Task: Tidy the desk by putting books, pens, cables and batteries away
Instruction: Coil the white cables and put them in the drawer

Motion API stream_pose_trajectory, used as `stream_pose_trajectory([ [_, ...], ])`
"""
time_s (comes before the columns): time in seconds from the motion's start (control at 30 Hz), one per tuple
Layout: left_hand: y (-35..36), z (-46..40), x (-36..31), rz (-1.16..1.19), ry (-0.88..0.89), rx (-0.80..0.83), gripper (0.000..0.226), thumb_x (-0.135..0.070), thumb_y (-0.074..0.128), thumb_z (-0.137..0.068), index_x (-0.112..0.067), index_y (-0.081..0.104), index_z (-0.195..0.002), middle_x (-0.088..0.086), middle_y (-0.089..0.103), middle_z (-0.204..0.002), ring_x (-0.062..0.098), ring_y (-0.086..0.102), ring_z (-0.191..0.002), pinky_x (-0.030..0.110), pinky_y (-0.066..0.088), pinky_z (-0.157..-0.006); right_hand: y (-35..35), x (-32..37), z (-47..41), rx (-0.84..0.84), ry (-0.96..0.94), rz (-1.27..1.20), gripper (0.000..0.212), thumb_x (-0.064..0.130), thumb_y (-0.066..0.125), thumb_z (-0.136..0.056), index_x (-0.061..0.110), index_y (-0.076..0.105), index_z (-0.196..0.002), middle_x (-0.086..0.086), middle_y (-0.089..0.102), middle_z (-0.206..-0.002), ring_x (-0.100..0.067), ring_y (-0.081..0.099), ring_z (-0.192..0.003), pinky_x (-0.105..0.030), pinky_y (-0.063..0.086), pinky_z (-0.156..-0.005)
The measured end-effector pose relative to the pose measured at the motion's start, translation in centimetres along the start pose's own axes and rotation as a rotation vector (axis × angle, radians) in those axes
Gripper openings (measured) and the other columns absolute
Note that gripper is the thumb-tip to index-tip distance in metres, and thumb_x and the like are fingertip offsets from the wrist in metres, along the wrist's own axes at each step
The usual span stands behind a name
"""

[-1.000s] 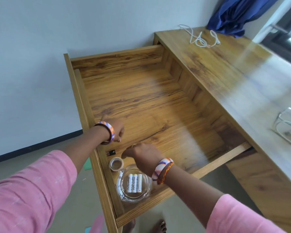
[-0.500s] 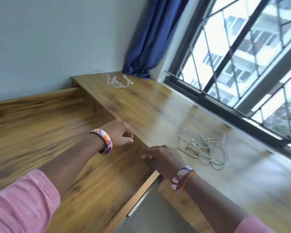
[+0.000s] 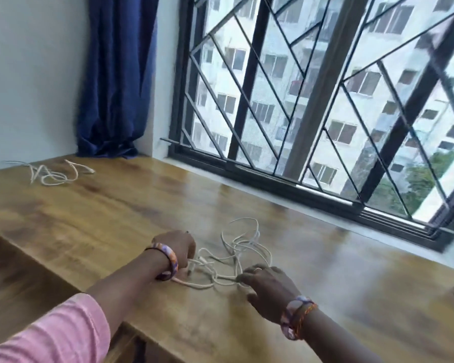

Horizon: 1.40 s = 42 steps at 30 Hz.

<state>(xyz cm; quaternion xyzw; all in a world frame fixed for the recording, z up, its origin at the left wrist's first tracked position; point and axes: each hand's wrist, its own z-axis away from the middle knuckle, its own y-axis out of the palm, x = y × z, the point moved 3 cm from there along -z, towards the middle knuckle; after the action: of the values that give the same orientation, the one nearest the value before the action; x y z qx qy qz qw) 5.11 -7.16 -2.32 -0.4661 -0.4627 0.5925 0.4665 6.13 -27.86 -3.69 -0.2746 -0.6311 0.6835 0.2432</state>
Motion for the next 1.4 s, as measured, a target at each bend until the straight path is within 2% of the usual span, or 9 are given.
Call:
stream_pose_trajectory([
  [0.27,-10.8,-3.2,-2.7,0.276,0.148,-0.402,0.017,-0.015,0.067,-0.079,-0.019,0.074,-0.094,0.003,0.071,-0.096,0.015,0.063,-0.093,0.018,0.044,-0.080,-4.7,-2.9,-3.0,-0.209,-0.003,-0.073,0.035,0.034,0.050,-0.089,0.032,0.051,-0.124,0.001,0.058,-0.128,-0.026,0.052,-0.118,-0.034,0.045,-0.091],
  [0.37,-14.8,-3.7,-5.2,0.434,0.272,-0.554,0.017,-0.006,0.065,-0.081,-0.012,0.074,-0.094,0.002,0.070,-0.087,0.011,0.062,-0.078,0.006,0.044,-0.063,-7.3,-4.3,-3.6,-0.312,0.040,-0.202,0.034,0.037,0.050,-0.090,0.031,0.052,-0.124,0.002,0.058,-0.126,-0.023,0.053,-0.116,-0.032,0.046,-0.089],
  [0.53,-19.1,-4.4,-8.1,0.942,0.350,-0.584,0.029,0.007,0.045,-0.091,-0.011,0.068,-0.089,0.010,0.067,-0.084,0.010,0.068,-0.059,0.025,0.056,-0.047,-10.2,-7.4,-5.1,-0.570,0.088,-0.659,0.015,0.033,0.057,-0.084,0.022,0.062,-0.077,0.003,0.066,-0.070,-0.014,0.065,-0.067,-0.035,0.053,-0.065],
  [0.63,-22.0,-5.5,-7.6,1.065,0.361,-0.685,0.025,0.005,0.049,-0.090,-0.012,0.067,-0.094,0.005,0.067,-0.095,0.011,0.069,-0.059,0.025,0.054,-0.043,-12.8,-10.8,-5.3,-0.784,0.173,-0.798,0.018,0.014,0.054,-0.091,0.013,0.059,-0.074,0.002,0.056,-0.053,-0.008,0.061,-0.045,-0.030,0.049,-0.049],
  [0.87,-24.1,-10.1,-7.8,1.360,0.184,-0.755,0.018,0.004,0.056,-0.086,-0.002,0.066,-0.099,0.013,0.069,-0.086,0.008,0.062,-0.043,0.020,0.052,-0.043,-19.0,-15.0,-4.9,-1.040,0.233,-0.626,0.017,0.012,0.051,-0.093,0.006,0.058,-0.079,0.000,0.054,-0.058,-0.018,0.060,-0.050,-0.038,0.050,-0.049],
  [1.0,-25.1,-10.4,-9.7,1.023,0.248,-0.885,0.018,0.005,0.056,-0.086,-0.001,0.067,-0.098,0.007,0.065,-0.078,0.003,0.062,-0.045,0.015,0.051,-0.044,-21.5,-16.0,-3.9,-0.988,0.250,-0.769,0.020,0.012,0.049,-0.094,0.011,0.052,-0.074,-0.004,0.057,-0.060,-0.020,0.064,-0.046,-0.044,0.053,-0.046],
  [1.17,-24.5,-10.1,-12.7,0.280,0.403,-0.651,0.029,-0.012,0.066,-0.082,-0.017,0.067,-0.110,0.002,0.065,-0.113,0.016,0.060,-0.098,0.021,0.045,-0.084,-22.1,-16.6,-2.9,-0.940,0.166,-1.037,0.019,0.005,0.045,-0.095,0.011,0.053,-0.079,-0.003,0.058,-0.070,-0.008,0.062,-0.052,-0.034,0.052,-0.053],
  [1.23,-23.8,-10.1,-14.4,0.276,0.556,-0.556,0.036,-0.017,0.070,-0.079,-0.018,0.064,-0.115,-0.003,0.062,-0.119,0.012,0.056,-0.110,0.022,0.040,-0.093,-21.9,-17.1,-2.9,-0.938,0.135,-1.071,0.017,0.004,0.044,-0.095,0.007,0.054,-0.081,-0.005,0.061,-0.073,-0.016,0.063,-0.060,-0.036,0.054,-0.060],
  [1.4,-22.7,-11.0,-17.4,0.467,0.761,-0.479,0.017,-0.011,0.066,-0.083,-0.002,0.069,-0.096,0.013,0.072,-0.084,0.020,0.071,-0.074,0.036,0.059,-0.069,-22.4,-18.4,-2.7,-0.981,0.130,-1.126,0.014,0.003,0.043,-0.095,0.000,0.054,-0.088,-0.008,0.064,-0.078,-0.016,0.065,-0.057,-0.034,0.054,-0.054],
])
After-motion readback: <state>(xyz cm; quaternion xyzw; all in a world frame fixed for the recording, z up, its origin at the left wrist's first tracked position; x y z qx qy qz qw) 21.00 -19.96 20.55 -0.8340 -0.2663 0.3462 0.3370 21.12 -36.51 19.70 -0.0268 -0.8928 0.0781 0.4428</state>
